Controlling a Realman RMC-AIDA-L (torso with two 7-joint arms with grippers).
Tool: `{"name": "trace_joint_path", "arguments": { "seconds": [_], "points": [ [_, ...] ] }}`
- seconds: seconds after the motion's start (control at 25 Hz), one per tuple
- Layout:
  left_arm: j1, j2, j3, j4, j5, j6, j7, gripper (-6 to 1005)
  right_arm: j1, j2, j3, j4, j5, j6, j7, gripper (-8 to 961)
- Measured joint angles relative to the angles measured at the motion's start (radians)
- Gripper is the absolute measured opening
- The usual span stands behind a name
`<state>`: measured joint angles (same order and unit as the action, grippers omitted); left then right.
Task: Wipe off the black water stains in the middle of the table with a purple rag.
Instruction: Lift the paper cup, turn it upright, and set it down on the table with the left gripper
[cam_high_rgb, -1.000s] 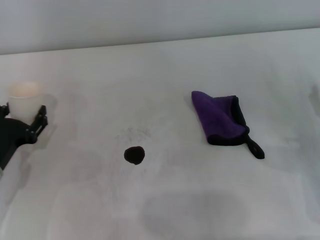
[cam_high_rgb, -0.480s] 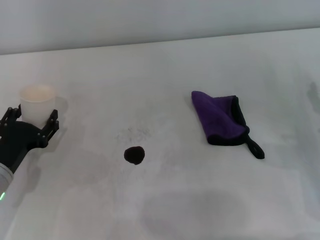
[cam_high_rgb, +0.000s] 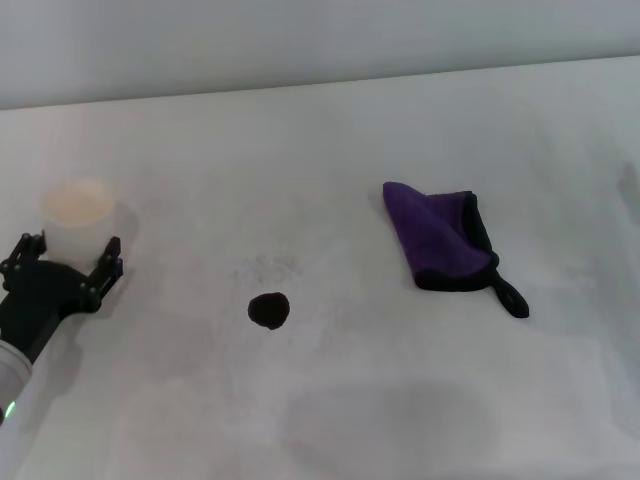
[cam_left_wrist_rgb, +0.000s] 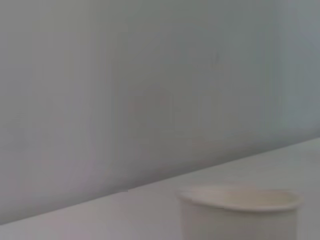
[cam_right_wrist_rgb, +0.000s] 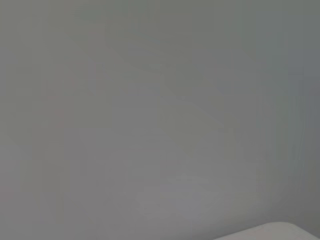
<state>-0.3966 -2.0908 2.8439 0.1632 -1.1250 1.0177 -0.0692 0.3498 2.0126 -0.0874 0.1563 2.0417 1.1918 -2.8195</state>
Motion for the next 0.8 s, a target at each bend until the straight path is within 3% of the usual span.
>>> {"name": "trace_joint_path", "arguments": {
  "seconds": [0.72,0.8],
  "points": [
    [0.055,0.003,0.0,0.067,0.007,0.002,0.068,751,-0.002,0.0,-0.014,0.012,0.0,0.006,0.0,778],
    [0.063,0.003,0.0,0.077,0.012,0.014,0.07,864,-0.002,0.0,-0.014,0.012,0.0,0.007,0.001,777]
  ]
}}
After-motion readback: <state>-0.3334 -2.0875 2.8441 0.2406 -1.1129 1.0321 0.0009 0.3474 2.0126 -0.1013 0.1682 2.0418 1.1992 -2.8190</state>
